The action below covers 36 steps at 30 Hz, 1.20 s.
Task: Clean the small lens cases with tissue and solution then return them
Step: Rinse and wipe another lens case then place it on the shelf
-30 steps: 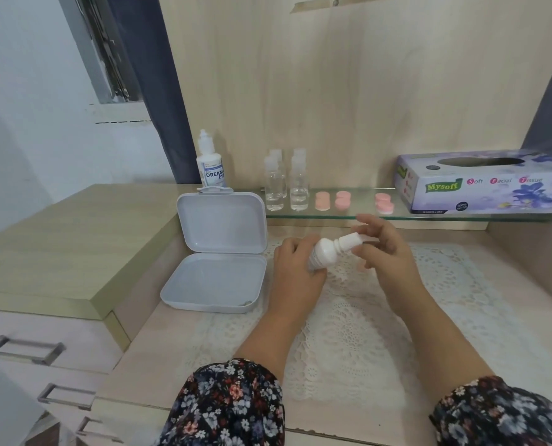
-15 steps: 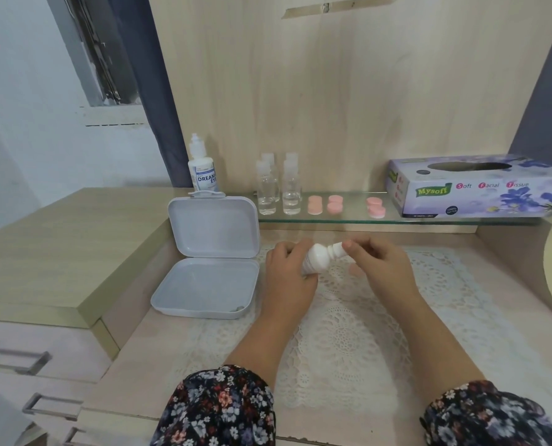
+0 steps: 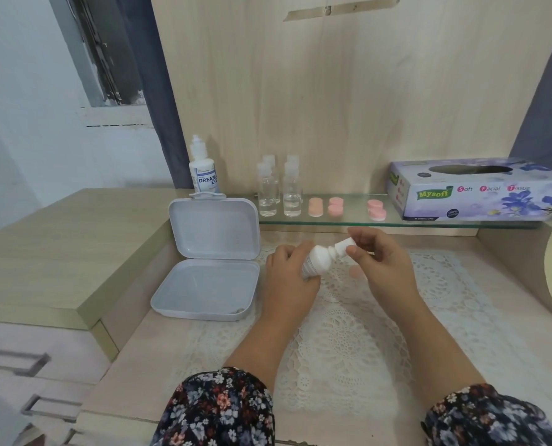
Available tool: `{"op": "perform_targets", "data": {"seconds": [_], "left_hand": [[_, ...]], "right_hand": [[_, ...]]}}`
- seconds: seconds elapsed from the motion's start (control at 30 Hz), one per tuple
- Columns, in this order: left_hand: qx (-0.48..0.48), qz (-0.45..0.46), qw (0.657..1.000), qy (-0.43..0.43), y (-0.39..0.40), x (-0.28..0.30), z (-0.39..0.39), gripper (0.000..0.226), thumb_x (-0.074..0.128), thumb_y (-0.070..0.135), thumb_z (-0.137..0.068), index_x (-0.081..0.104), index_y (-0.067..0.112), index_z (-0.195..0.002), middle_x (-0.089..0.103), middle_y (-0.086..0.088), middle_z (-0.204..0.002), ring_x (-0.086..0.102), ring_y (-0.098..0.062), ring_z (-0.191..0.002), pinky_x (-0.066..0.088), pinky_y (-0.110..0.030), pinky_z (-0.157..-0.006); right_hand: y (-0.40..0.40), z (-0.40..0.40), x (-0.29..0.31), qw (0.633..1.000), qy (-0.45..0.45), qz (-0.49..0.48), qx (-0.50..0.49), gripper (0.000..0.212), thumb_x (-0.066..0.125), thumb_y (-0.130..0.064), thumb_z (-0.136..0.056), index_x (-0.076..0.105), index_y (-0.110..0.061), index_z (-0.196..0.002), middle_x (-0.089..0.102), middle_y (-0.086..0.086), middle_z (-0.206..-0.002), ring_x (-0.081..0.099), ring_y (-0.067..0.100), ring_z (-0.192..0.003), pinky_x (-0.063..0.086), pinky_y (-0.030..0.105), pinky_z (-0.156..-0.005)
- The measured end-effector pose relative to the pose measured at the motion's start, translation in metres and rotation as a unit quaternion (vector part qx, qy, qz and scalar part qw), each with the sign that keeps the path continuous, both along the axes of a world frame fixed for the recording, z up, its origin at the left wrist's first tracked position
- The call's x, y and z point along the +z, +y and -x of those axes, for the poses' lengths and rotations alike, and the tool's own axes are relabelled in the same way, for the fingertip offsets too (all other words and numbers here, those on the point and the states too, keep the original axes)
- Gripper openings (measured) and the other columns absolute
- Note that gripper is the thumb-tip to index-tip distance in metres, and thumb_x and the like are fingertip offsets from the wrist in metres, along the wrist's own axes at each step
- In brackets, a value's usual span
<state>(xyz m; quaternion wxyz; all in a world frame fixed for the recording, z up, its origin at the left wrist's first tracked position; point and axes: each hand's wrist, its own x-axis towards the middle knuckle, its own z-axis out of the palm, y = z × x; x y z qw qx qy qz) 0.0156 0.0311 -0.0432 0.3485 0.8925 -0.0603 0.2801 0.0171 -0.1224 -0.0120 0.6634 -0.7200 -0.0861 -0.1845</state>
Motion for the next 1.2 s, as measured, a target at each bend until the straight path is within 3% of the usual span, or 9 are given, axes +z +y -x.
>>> {"op": "perform_targets", "data": {"seconds": [0.13,0.23,0.3,0.43,0.67,0.9,1.0,1.1,1.2], "left_hand": [[-0.006,0.012,1.000,0.008,-0.001,0.000,0.000,0.052,0.067,0.015,-0.077,0.057,0.031,-0.125,0.049,0.003,-0.104,0.047,-0.019,-0.099,0.041,-0.032,-0.080],[-0.005,0.038,0.999,0.017,0.001,-0.002,-0.002,0.054,0.066,0.013,-0.076,0.057,0.032,-0.125,0.049,0.004,-0.103,0.047,-0.019,-0.099,0.044,-0.035,-0.084],[-0.001,0.057,0.998,0.021,0.002,-0.002,-0.004,0.054,0.068,0.013,-0.075,0.056,0.032,-0.124,0.048,0.005,-0.103,0.048,-0.019,-0.100,0.044,-0.035,-0.086],[0.004,0.080,0.996,0.027,0.003,-0.002,-0.006,0.055,0.070,0.014,-0.074,0.056,0.032,-0.124,0.047,0.006,-0.105,0.049,-0.018,-0.103,0.043,-0.033,-0.089],[0.004,0.080,0.996,0.025,0.004,-0.001,-0.005,0.056,0.071,0.015,-0.075,0.054,0.032,-0.125,0.045,0.009,-0.106,0.048,-0.017,-0.104,0.044,-0.034,-0.090],[-0.016,0.136,0.990,0.043,0.004,0.002,-0.004,0.056,0.075,0.020,-0.075,0.054,0.034,-0.125,0.048,0.008,-0.112,0.050,-0.014,-0.104,0.044,-0.032,-0.090],[-0.051,0.188,0.979,0.059,0.006,0.007,-0.001,0.053,0.075,0.022,-0.075,0.052,0.038,-0.120,0.049,0.007,-0.116,0.052,-0.008,-0.100,0.043,-0.028,-0.088],[-0.083,0.199,0.975,0.050,0.009,0.010,0.004,0.051,0.075,0.021,-0.076,0.048,0.044,-0.113,0.050,0.008,-0.115,0.050,0.000,-0.099,0.041,-0.024,-0.087],[-0.116,0.245,0.961,0.059,0.011,0.013,0.007,0.050,0.075,0.017,-0.077,0.049,0.050,-0.103,0.057,0.019,-0.107,0.053,0.003,-0.097,0.044,-0.022,-0.085]], "right_hand": [[-0.001,-0.001,-0.003,1.000,-0.014,0.002,0.026,0.041,0.059,0.002,-0.090,0.064,-0.037,-0.102,0.068,-0.010,-0.108,0.061,0.007,-0.101,0.051,0.034,-0.087],[-0.002,0.000,0.000,0.999,-0.031,-0.003,0.024,0.044,0.054,0.005,-0.092,0.062,-0.036,-0.104,0.066,-0.009,-0.110,0.059,0.000,-0.101,0.048,0.018,-0.086],[-0.003,0.000,0.001,1.000,-0.028,-0.003,0.005,0.043,0.054,0.003,-0.092,0.061,-0.038,-0.102,0.064,-0.010,-0.108,0.059,-0.003,-0.094,0.046,0.009,-0.077],[-0.005,-0.002,-0.006,0.990,0.014,0.134,-0.053,0.024,0.062,-0.009,-0.091,0.060,-0.031,-0.100,0.062,-0.014,-0.096,0.055,0.003,-0.082,0.040,0.017,-0.068],[0.001,-0.013,-0.022,0.928,0.072,0.360,-0.059,0.016,0.063,-0.022,-0.089,0.065,-0.030,-0.103,0.052,-0.001,-0.100,0.053,0.020,-0.100,0.042,0.032,-0.087],[-0.006,-0.008,-0.012,0.950,0.054,0.302,-0.052,0.021,0.056,-0.029,-0.094,0.069,-0.030,-0.111,0.063,-0.004,-0.109,0.053,0.013,-0.102,0.044,0.035,-0.092],[-0.019,0.000,-0.003,0.960,0.057,0.264,-0.068,0.014,0.059,-0.024,-0.094,0.072,-0.023,-0.098,0.067,-0.007,-0.102,0.055,0.002,-0.084,0.042,0.024,-0.074],[-0.036,0.012,0.002,0.948,0.100,0.298,-0.056,0.011,0.066,-0.038,-0.088,0.070,-0.028,-0.084,0.067,-0.012,-0.091,0.054,0.000,-0.074,0.039,0.021,-0.061],[-0.051,0.020,0.001,0.924,0.158,0.345,-0.044,0.028,0.078,-0.045,-0.074,0.071,-0.029,-0.095,0.060,-0.013,-0.094,0.055,0.006,-0.084,0.043,0.027,-0.069]]}}
